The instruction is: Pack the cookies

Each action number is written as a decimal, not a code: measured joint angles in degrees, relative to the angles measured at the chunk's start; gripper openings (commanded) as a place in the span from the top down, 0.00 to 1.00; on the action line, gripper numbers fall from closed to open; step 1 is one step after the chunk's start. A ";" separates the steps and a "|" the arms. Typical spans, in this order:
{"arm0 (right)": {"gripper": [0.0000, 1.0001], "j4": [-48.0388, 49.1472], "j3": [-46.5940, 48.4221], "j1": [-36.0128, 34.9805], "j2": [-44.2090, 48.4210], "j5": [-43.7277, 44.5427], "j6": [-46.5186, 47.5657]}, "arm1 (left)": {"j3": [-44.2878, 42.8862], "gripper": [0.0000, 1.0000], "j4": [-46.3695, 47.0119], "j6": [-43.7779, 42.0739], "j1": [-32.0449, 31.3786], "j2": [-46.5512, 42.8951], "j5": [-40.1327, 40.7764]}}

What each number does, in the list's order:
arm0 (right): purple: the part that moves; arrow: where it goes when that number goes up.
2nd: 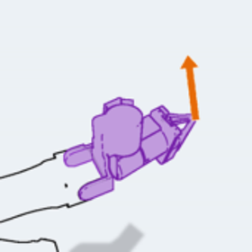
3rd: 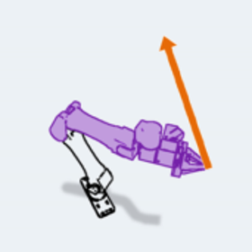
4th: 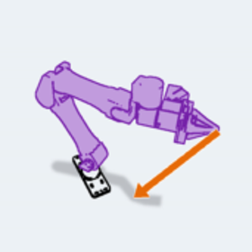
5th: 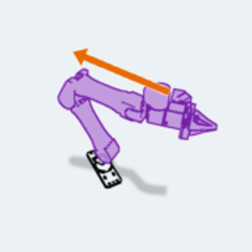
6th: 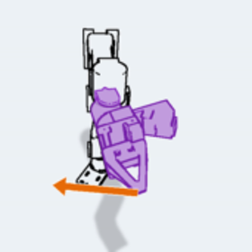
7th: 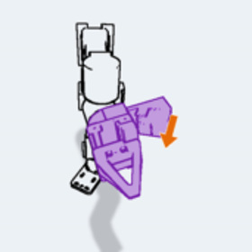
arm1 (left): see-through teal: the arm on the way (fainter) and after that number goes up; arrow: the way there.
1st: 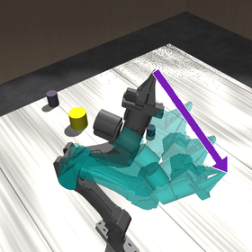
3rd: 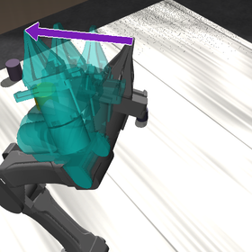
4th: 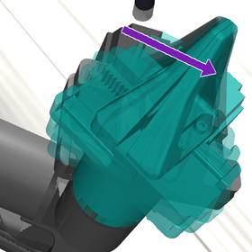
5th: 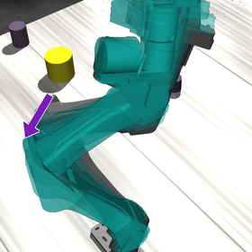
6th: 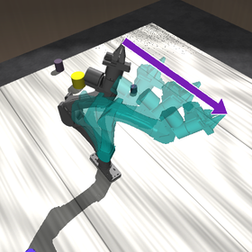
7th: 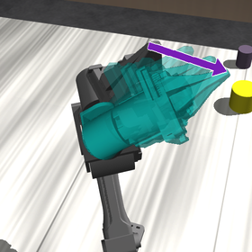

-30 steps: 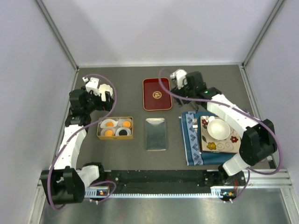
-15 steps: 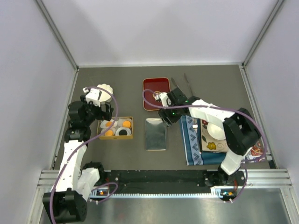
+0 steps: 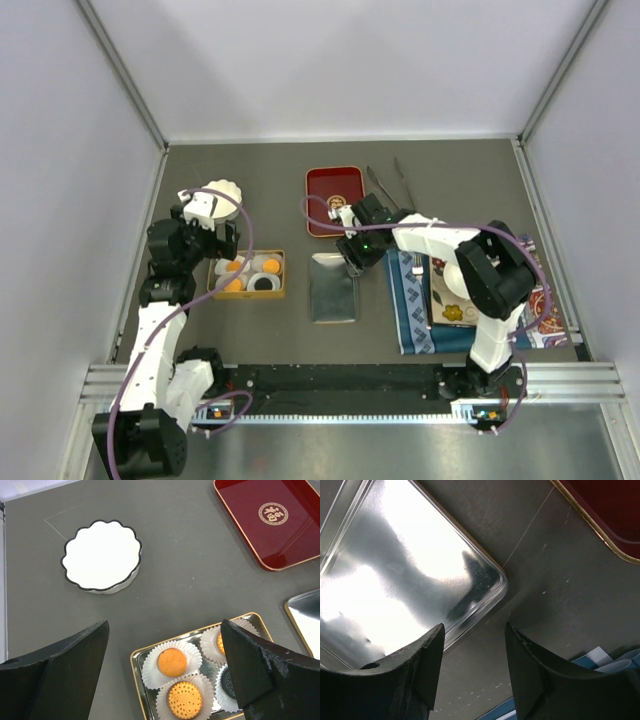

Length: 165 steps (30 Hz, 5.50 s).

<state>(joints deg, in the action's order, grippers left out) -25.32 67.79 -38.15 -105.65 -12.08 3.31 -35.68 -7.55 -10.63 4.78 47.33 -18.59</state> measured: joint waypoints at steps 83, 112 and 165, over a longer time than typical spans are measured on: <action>1.00 -15.85 27.91 -6.49 7.74 8.76 2.19 | -27.63 0.61 -13.38 -8.76 -24.92 34.97 -22.16; 0.32 -15.67 21.66 8.92 25.42 -5.40 -1.11 | -26.43 1.00 -7.91 -2.99 -27.58 21.35 -19.02; 1.00 7.69 5.53 13.92 32.72 -35.91 -9.55 | -14.14 0.24 32.35 46.73 -20.63 14.97 -28.24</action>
<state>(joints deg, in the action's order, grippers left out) -17.63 73.32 -24.23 -72.93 -47.99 -6.24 -49.82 24.80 36.10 -15.86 62.30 -46.83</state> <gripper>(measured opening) 0.149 0.608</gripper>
